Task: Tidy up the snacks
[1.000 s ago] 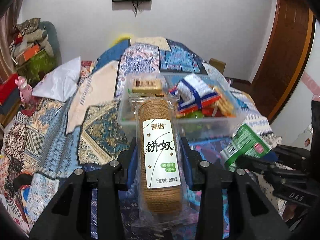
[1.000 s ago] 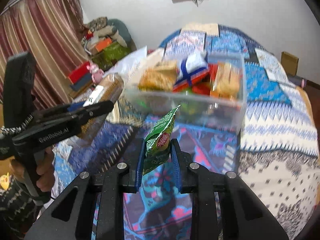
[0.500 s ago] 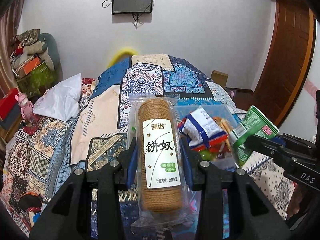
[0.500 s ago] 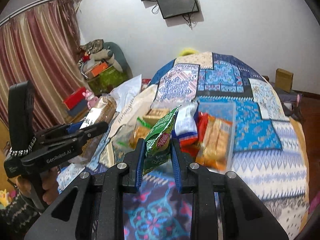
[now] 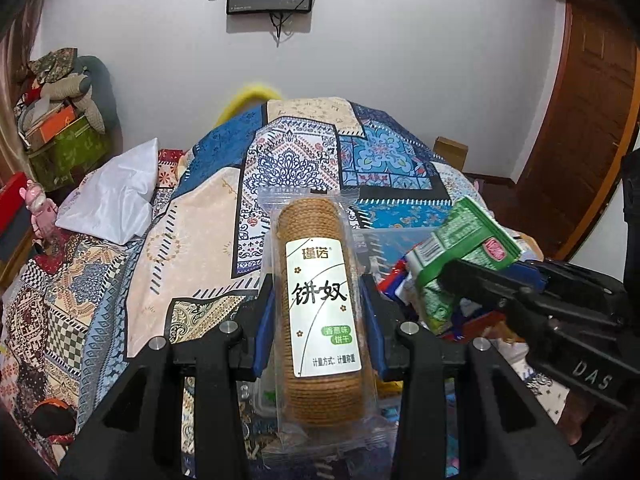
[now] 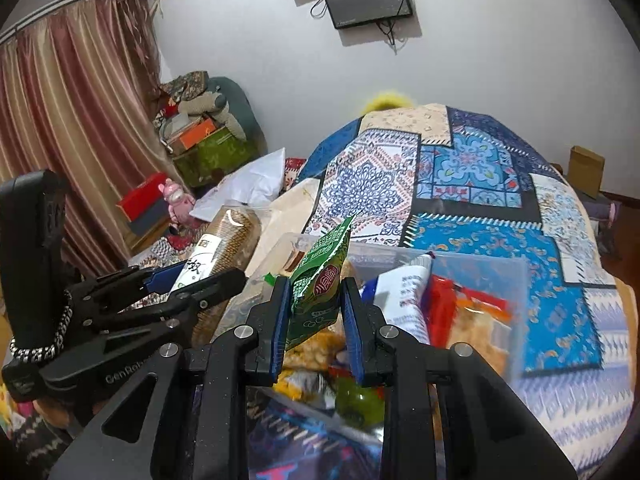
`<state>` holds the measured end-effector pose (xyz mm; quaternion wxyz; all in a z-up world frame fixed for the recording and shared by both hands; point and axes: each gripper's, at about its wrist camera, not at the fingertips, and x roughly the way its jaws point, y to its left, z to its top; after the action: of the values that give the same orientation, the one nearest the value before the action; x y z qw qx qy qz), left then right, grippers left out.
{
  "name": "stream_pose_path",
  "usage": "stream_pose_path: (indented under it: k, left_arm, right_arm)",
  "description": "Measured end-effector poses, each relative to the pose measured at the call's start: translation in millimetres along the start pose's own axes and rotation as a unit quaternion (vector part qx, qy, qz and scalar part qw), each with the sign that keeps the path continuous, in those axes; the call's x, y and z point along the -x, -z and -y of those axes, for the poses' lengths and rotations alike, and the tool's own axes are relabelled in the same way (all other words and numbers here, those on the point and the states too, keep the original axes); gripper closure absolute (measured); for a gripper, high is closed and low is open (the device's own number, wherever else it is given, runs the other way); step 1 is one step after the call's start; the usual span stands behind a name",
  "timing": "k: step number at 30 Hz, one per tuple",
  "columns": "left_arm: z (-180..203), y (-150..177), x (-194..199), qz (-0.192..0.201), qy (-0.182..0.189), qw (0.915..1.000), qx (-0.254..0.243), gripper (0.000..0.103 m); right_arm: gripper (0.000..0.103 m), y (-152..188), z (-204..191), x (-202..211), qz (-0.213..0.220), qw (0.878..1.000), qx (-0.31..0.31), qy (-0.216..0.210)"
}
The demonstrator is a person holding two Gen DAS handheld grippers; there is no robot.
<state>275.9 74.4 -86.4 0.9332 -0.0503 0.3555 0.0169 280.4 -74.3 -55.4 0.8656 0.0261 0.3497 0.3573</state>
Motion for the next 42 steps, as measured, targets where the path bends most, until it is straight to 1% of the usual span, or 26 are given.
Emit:
stream_pose_path:
  k: [3, 5, 7, 8, 10, 12, 16, 21, 26, 29, 31, 32, 33, 35, 37, 39, 41, 42]
  left_arm:
    - [-1.5, 0.9, -13.9, -0.012, 0.004, 0.9999, -0.001, 0.064]
    - [-2.1, 1.4, -23.3, -0.025, 0.007, 0.9997, -0.002, 0.064]
    - [-3.0, 3.6, -28.3, -0.037, 0.018, 0.9991, 0.001, 0.064]
    - [-3.4, 4.8, -28.2, -0.036, 0.020, 0.9991, 0.003, 0.064]
    - [-1.7, 5.5, -24.3, -0.026, 0.008, 0.9996, -0.005, 0.063]
    - [-0.2, 6.3, -18.4, -0.019, 0.012, 0.9997, -0.012, 0.061]
    - [2.2, 7.3, -4.3, -0.012, 0.012, 0.9997, -0.016, 0.061]
    - [5.6, 11.1, 32.1, 0.014, 0.009, 0.9998, -0.012, 0.061]
    - [13.6, 16.9, 86.5, 0.061, 0.011, 0.9980, -0.007, 0.061]
    - [20.7, 21.6, 121.7, 0.084, 0.021, 0.9962, -0.007, 0.061]
    - [24.4, 24.9, 141.1, 0.101, 0.021, 0.9946, -0.006, 0.055]
    - [26.2, 27.0, 152.4, 0.114, 0.019, 0.9933, -0.005, 0.045]
    - [27.9, 29.5, 163.9, 0.129, 0.018, 0.9914, -0.005, 0.037]
    - [32.1, 34.3, 184.4, 0.156, 0.014, 0.9877, -0.011, 0.035]
    - [36.6, 38.4, 201.3, 0.171, 0.009, 0.9851, -0.017, 0.028]
    - [38.9, 42.4, 217.3, 0.189, 0.005, 0.9818, -0.015, 0.015]
    - [40.2, 45.1, 228.4, 0.204, 0.001, 0.9789, -0.015, 0.012]
    - [41.0, 45.7, 231.4, 0.207, 0.000, 0.9783, -0.016, 0.012]
  right_arm:
    - [0.080, 1.1, -1.3, -13.2, -0.012, 1.000, 0.007, 0.000]
    - [0.078, 1.7, -4.0, -20.8, -0.018, 1.000, 0.016, 0.005]
    - [0.078, 2.9, -5.9, -25.8, -0.022, 0.999, 0.026, 0.016]
    - [0.078, 3.8, -6.6, -27.1, -0.024, 0.999, 0.028, 0.019]
    - [0.078, 6.0, -6.8, -27.0, -0.027, 0.999, 0.029, 0.017]
    - [0.078, 7.2, -7.0, -24.5, -0.026, 0.999, 0.030, 0.018]
    - [0.078, 9.4, -7.7, -13.8, -0.021, 0.999, 0.025, 0.013]
    - [0.078, 10.2, -9.1, 11.7, -0.010, 1.000, 0.015, 0.012]
    - [0.078, 10.4, -17.3, 59.2, 0.018, 0.999, 0.018, 0.020]
    - [0.077, 12.3, -24.3, 89.0, 0.038, 0.999, 0.017, 0.021]
    - [0.073, 13.6, -29.4, 107.4, 0.051, 0.998, 0.018, 0.023]
    - [0.067, 16.0, -33.9, 117.1, 0.059, 0.998, 0.019, 0.024]
    - [0.059, 17.4, -37.5, 124.9, 0.066, 0.997, 0.020, 0.026]
    - [0.053, 21.7, -46.2, 143.3, 0.087, 0.995, 0.025, 0.037]
    - [0.045, 25.5, -53.1, 156.7, 0.102, 0.993, 0.032, 0.046]
    - [0.030, 29.5, -58.8, 169.2, 0.117, 0.991, 0.034, 0.048]
    - [0.024, 32.5, -63.3, 180.7, 0.134, 0.989, 0.034, 0.053]
    - [0.022, 34.1, -65.9, 186.6, 0.143, 0.987, 0.036, 0.060]
